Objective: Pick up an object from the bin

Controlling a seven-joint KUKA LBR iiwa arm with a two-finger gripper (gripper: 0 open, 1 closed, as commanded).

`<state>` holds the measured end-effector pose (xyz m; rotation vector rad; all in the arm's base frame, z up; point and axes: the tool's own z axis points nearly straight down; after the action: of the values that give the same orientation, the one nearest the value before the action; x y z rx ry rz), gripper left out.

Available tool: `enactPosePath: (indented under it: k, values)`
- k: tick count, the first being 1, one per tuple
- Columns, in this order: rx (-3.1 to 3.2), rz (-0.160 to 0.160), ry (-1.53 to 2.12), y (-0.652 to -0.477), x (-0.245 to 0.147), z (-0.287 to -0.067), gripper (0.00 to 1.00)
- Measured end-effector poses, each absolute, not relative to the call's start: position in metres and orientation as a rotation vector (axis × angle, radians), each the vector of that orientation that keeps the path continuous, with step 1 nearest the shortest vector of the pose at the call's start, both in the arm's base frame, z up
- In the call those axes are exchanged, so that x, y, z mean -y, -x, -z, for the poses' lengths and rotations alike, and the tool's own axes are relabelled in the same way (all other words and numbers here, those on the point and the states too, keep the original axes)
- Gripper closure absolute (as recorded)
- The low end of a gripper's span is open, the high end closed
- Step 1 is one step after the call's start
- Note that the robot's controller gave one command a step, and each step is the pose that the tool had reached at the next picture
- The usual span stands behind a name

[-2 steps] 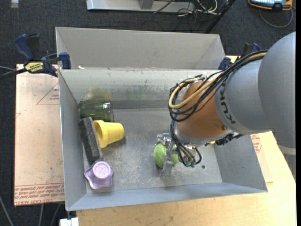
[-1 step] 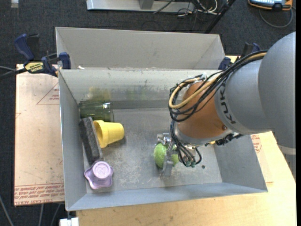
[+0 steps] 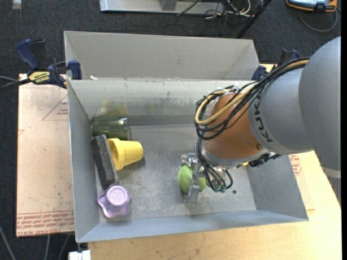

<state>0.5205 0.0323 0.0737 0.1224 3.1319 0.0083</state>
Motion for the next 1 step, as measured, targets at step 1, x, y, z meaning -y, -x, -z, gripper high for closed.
enactPosePath:
  k: [1]
  values:
    - [-3.132, -0.009, -0.122, -0.5203, -0.0323, -0.0811, 1.00]
